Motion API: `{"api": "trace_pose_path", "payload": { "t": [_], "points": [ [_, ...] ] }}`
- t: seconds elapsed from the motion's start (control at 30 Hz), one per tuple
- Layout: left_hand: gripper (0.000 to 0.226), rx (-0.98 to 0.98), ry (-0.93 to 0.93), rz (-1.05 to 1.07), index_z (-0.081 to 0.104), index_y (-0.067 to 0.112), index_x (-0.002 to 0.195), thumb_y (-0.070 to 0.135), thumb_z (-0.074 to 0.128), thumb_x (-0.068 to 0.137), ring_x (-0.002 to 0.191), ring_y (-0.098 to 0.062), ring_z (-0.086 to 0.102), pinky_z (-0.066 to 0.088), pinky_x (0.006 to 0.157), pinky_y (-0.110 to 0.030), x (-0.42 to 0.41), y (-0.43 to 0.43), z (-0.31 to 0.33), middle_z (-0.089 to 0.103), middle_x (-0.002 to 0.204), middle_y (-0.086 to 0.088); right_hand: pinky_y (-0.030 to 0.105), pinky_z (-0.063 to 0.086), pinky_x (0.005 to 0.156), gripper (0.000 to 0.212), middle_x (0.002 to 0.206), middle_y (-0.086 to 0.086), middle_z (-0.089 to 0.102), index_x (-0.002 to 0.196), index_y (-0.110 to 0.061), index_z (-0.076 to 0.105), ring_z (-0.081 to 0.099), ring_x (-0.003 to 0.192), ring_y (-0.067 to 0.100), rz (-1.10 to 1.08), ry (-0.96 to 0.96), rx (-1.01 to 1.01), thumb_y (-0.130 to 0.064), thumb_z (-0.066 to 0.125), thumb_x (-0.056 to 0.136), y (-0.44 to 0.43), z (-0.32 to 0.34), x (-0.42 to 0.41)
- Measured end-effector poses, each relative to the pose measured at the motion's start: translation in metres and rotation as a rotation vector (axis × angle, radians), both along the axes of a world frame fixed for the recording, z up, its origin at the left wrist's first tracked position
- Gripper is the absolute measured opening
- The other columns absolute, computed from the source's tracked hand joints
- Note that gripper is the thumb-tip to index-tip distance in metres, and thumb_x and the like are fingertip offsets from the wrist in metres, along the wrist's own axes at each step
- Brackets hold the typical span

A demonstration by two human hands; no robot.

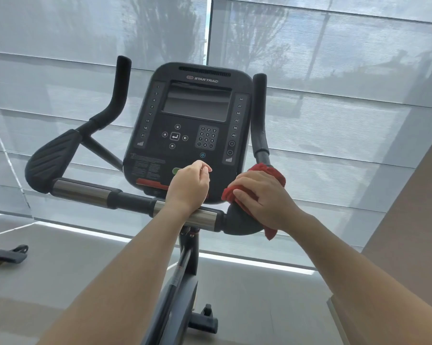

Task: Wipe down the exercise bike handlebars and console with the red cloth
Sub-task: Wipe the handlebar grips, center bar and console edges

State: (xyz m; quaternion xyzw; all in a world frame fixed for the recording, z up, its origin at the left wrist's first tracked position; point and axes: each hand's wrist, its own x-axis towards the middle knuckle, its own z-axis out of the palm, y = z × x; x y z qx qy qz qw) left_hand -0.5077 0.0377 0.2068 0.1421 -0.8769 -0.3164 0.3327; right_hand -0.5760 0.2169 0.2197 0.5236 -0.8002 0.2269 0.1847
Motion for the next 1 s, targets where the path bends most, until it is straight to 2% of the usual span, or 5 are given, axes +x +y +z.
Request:
{"api": "trace_pose_path", "payload": {
  "t": [0.17, 0.33, 0.57, 0.87, 1.0],
  "points": [
    [0.026, -0.011, -0.004, -0.003, 0.06, 0.017, 0.099, 0.02, 0.034, 0.098, 0.081, -0.017, 0.059, 0.046, 0.076, -0.034, -0.002, 0.0, -0.001, 0.066, 0.086, 0.003, 0.022, 0.028, 0.101, 0.03, 0.119, -0.023, 0.052, 0.115, -0.034, 0.059, 0.041, 0.115, -0.004, 0.084, -0.112, 0.012, -0.033, 0.041, 0.091, 0.018, -0.006, 0.013],
    [0.025, -0.02, -0.01, -0.007, 0.06, 0.018, 0.098, 0.02, 0.035, 0.097, 0.081, -0.018, 0.059, 0.047, 0.076, -0.034, -0.004, -0.001, -0.001, 0.067, 0.085, 0.003, 0.034, 0.023, 0.11, 0.046, 0.138, -0.016, 0.043, 0.127, -0.039, 0.049, 0.031, 0.132, 0.005, -0.028, -0.089, 0.054, -0.05, 0.037, 0.085, 0.026, 0.002, -0.003],
    [0.025, -0.042, -0.045, -0.022, 0.06, 0.018, 0.098, 0.019, 0.035, 0.097, 0.081, -0.018, 0.059, 0.046, 0.076, -0.032, -0.001, 0.003, 0.0, 0.067, 0.085, 0.004, 0.032, 0.034, 0.101, 0.029, 0.117, -0.015, 0.053, 0.115, -0.03, 0.058, 0.046, 0.114, 0.009, 0.062, -0.166, -0.118, -0.035, 0.044, 0.09, 0.034, -0.021, 0.025],
    [0.025, -0.108, -0.112, -0.057, 0.06, 0.019, 0.1, 0.021, 0.035, 0.096, 0.083, -0.02, 0.059, 0.045, 0.074, -0.033, -0.003, 0.004, -0.002, 0.068, 0.088, 0.001, 0.038, 0.021, 0.112, 0.051, 0.135, -0.006, 0.043, 0.131, -0.032, 0.043, 0.033, 0.131, 0.016, 0.004, 0.076, -0.02, -0.056, 0.05, 0.086, 0.038, -0.05, 0.034],
    [0.025, -0.109, -0.11, -0.07, 0.06, 0.019, 0.1, 0.019, 0.036, 0.097, 0.084, -0.018, 0.059, 0.043, 0.073, -0.031, -0.002, 0.005, -0.001, 0.067, 0.087, 0.004, 0.034, 0.028, 0.107, 0.041, 0.129, -0.007, 0.049, 0.125, -0.028, 0.05, 0.041, 0.123, 0.013, 0.068, 0.056, -0.047, -0.046, 0.052, 0.088, 0.042, -0.042, 0.027]
  ]
}}
